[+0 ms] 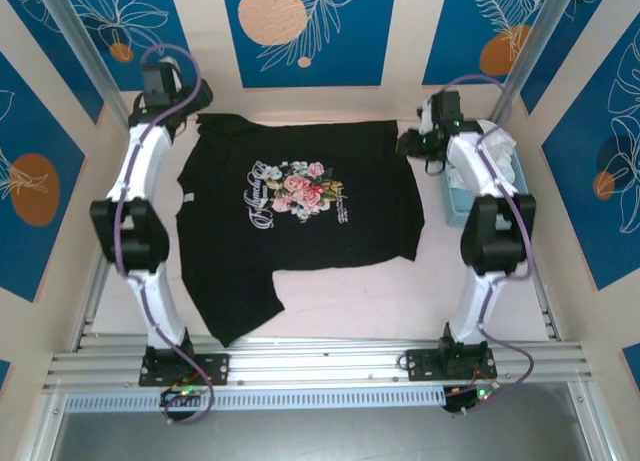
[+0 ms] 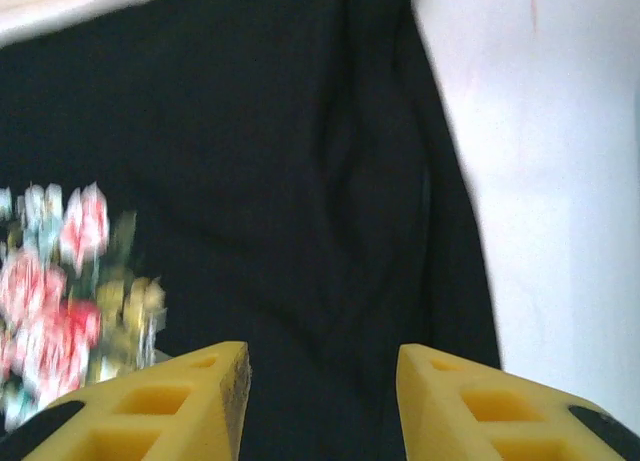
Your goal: Fold the inside-out t-shirt
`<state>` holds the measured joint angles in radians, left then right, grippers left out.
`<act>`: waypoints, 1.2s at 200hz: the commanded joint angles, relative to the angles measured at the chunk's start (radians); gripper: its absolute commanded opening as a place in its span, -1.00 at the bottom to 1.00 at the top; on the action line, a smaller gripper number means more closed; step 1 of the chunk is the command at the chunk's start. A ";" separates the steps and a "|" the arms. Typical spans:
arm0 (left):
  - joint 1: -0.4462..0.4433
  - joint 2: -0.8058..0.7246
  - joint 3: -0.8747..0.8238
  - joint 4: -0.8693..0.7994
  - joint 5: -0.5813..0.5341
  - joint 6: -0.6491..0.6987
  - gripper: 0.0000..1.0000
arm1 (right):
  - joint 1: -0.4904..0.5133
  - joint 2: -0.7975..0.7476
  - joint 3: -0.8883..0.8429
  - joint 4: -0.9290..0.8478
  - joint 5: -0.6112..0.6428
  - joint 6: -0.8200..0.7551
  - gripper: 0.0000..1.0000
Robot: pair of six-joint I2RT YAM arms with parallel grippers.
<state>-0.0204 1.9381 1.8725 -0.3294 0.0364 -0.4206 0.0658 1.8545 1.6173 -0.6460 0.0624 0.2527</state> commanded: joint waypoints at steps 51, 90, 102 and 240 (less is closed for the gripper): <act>-0.602 -0.252 -0.810 0.639 0.228 0.398 0.44 | 0.133 -0.290 -0.580 -0.106 0.121 0.227 -0.08; -0.843 -0.053 -0.727 0.580 0.173 0.615 0.43 | 0.129 -0.246 -0.632 -0.098 0.142 0.259 -0.07; -0.877 0.006 -0.688 0.570 0.179 0.636 0.43 | 0.122 -0.232 -0.633 -0.096 0.136 0.257 -0.07; -0.938 0.180 -0.583 0.478 0.188 0.629 -1.00 | 0.024 -0.260 -0.620 -0.053 -0.080 0.138 -0.95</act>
<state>-0.9596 2.1487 1.3052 0.1921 0.1917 0.2470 0.0845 1.6459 0.9775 -0.6922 0.0597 0.4145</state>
